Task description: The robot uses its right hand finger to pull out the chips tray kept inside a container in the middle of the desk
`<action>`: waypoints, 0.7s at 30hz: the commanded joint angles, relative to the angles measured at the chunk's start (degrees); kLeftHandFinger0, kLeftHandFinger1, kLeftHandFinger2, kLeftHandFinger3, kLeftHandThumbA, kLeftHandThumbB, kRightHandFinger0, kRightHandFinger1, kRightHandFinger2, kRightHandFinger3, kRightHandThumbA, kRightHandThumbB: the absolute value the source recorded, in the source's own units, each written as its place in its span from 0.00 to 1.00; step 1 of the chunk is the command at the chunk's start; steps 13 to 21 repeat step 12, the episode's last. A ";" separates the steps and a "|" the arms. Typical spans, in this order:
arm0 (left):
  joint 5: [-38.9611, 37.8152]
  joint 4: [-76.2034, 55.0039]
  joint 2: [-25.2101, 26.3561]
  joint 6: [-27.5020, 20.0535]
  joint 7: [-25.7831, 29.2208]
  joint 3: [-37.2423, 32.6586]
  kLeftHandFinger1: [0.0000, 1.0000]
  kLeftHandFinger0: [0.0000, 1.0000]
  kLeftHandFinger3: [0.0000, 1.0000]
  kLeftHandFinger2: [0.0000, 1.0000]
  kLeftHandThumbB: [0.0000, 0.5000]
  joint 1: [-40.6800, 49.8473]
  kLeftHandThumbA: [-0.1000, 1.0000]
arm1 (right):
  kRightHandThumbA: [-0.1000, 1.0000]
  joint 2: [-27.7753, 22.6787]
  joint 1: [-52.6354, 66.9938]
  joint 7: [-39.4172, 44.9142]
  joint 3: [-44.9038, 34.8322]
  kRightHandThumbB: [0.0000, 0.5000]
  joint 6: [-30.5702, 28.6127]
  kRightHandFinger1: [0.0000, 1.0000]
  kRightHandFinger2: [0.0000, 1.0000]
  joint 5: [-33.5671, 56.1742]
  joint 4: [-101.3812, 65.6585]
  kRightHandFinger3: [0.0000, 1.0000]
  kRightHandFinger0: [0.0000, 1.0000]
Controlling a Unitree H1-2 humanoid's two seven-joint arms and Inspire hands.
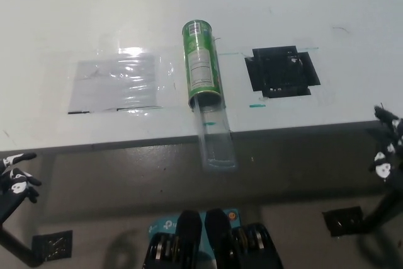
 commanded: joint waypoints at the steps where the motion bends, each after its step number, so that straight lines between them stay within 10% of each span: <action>1: -0.09 -0.79 0.53 -1.32 -0.10 0.08 0.30 0.32 0.65 0.34 0.20 -0.31 0.04 | 0.00 2.94 -0.57 -5.90 -2.64 0.51 -3.67 0.39 1.00 5.43 3.26 1.00 0.69; 7: 0.34 -0.44 0.48 -1.81 -0.19 -0.26 0.30 0.33 0.64 0.34 0.21 -0.42 0.05 | 0.00 7.17 -1.10 -9.40 -3.68 0.42 -3.78 0.35 1.00 6.33 7.09 1.00 0.26; 21: 0.27 -0.42 0.13 -2.00 -0.23 -0.43 0.30 0.33 0.65 0.34 0.21 -0.56 0.04 | 0.00 9.47 -0.83 -11.74 -4.11 0.39 -3.86 0.37 1.00 6.96 9.45 1.00 0.20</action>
